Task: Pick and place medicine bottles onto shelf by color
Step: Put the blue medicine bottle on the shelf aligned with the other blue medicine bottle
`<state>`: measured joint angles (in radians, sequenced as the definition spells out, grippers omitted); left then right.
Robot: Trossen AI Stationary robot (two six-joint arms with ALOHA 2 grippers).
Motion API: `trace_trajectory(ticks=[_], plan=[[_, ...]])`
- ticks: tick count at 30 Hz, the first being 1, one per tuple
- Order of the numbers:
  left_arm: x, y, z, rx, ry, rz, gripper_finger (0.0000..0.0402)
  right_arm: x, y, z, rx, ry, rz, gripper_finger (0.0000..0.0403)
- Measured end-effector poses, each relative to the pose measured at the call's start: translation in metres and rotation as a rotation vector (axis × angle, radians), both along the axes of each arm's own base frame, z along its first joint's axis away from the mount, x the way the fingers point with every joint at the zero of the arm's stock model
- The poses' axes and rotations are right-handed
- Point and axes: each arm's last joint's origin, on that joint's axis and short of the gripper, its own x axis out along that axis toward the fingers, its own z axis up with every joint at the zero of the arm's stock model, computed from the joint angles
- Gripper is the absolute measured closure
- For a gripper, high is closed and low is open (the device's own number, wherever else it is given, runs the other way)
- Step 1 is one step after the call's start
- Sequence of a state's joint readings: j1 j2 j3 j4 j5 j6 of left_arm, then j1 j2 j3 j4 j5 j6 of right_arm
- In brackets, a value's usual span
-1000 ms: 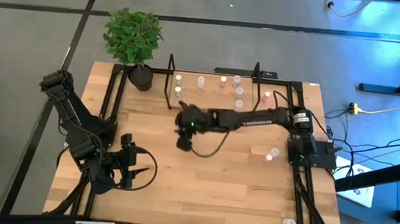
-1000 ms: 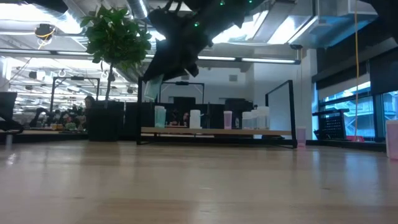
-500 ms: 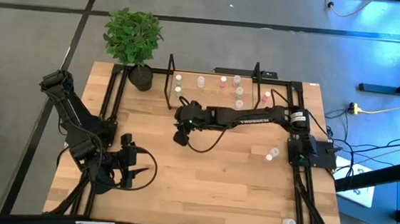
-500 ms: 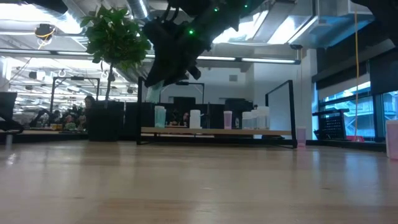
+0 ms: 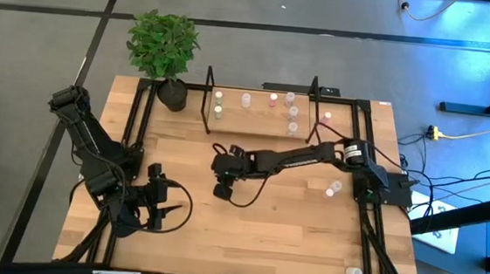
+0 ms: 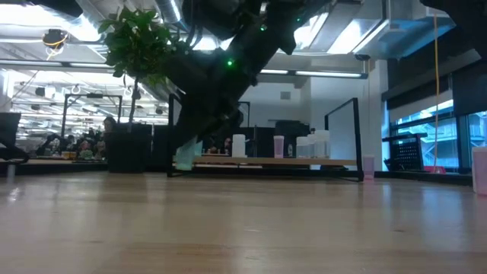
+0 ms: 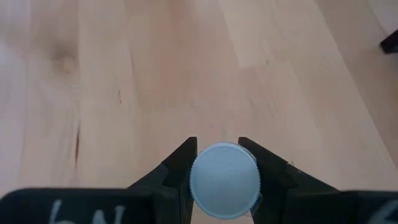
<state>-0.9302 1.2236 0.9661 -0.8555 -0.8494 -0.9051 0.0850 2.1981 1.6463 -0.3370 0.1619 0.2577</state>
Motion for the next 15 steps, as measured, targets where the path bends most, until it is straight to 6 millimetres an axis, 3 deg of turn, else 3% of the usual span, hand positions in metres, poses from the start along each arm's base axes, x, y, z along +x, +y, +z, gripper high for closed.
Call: trace_trajectory(ticks=[15], plan=[[0.000, 0.000, 0.000, -0.001, 0.001, 0.000, 0.0138, 0.002, 0.002, -0.019, -0.006, 0.037, 0.001, 0.0290]])
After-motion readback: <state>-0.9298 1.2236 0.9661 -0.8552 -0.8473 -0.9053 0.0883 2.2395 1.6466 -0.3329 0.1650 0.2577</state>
